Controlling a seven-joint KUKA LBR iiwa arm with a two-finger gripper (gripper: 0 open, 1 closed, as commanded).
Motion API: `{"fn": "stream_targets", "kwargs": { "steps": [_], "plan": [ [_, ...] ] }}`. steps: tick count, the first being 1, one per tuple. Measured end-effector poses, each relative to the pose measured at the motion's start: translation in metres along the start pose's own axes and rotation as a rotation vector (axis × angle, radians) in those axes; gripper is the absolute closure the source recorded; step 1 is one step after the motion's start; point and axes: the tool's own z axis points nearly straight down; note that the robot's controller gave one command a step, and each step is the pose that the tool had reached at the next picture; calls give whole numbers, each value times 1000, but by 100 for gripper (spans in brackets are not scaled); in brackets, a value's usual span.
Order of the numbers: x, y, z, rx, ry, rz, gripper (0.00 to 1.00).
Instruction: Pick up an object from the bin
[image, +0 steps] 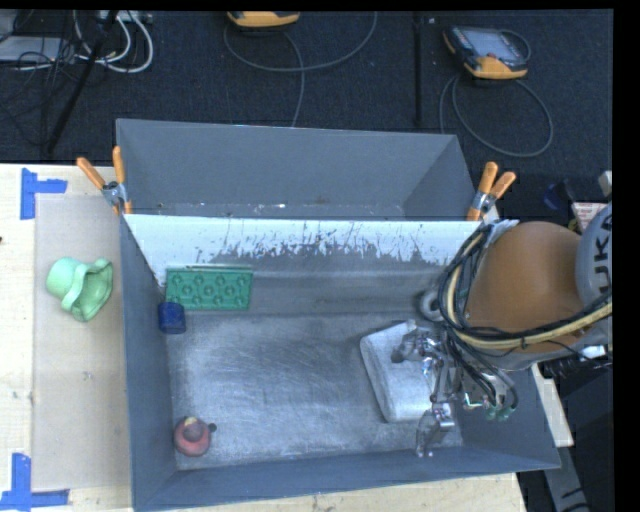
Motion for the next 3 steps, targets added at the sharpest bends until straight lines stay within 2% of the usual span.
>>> {"fn": "stream_targets", "kwargs": {
  "steps": [1,2,3],
  "plan": [
    [-119,3,91,-23,58,-418,0],
    [-30,-19,67,-8,-13,-193,0],
    [-143,-34,67,3,-13,-455,0]
  ]
}}
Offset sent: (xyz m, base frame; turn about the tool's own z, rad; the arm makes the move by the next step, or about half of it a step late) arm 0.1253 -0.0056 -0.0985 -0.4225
